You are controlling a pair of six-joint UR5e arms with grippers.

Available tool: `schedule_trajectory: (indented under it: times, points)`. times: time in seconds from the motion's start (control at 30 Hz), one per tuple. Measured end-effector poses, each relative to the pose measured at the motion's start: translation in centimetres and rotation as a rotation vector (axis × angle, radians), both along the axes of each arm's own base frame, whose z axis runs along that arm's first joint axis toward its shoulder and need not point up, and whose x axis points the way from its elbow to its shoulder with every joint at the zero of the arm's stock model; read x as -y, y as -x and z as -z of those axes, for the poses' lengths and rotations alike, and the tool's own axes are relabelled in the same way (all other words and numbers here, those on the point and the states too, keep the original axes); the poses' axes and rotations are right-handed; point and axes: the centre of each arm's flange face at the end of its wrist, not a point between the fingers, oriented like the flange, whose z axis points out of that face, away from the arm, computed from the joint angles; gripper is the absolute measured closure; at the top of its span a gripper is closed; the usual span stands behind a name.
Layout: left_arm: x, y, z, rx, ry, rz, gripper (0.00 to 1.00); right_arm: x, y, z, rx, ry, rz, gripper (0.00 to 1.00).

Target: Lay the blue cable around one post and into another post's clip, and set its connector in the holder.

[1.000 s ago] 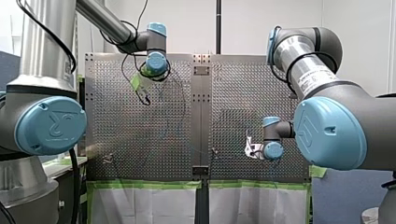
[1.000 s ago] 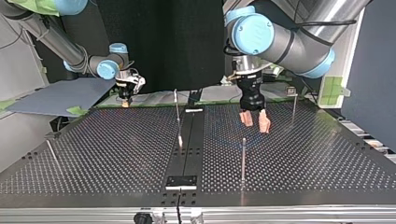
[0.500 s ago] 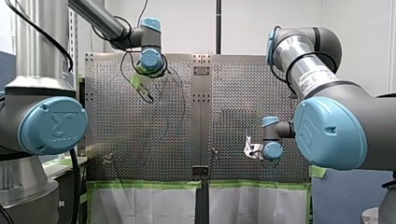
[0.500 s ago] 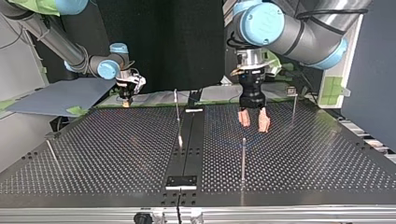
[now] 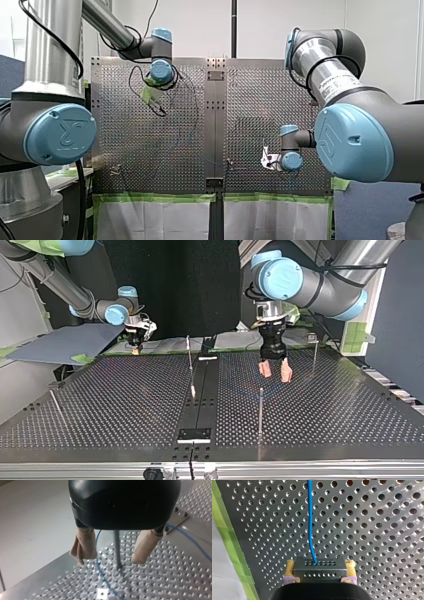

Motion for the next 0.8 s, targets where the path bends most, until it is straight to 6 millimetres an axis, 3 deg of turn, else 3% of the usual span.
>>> schedule_trajectory:
  times: [0.47, 0.63, 0.8]
  points:
    - [-0.5, -1.6, -1.1, 0.043, -0.045, 0.022, 0.0, -0.1, -0.1, 0.1, -0.002, -0.002, -0.003, 0.62]
    - [-1.5, -2.8, -2.3, 0.06, -0.051, -0.02, 0.0, -0.1, -0.2, 0.0, -0.002, -0.001, -0.004, 0.62]
    - [-1.5, -4.4, -2.2, 0.045, -0.072, -0.02, 0.0, -0.1, -0.3, 0.0, -0.002, -0.001, -0.006, 0.62]
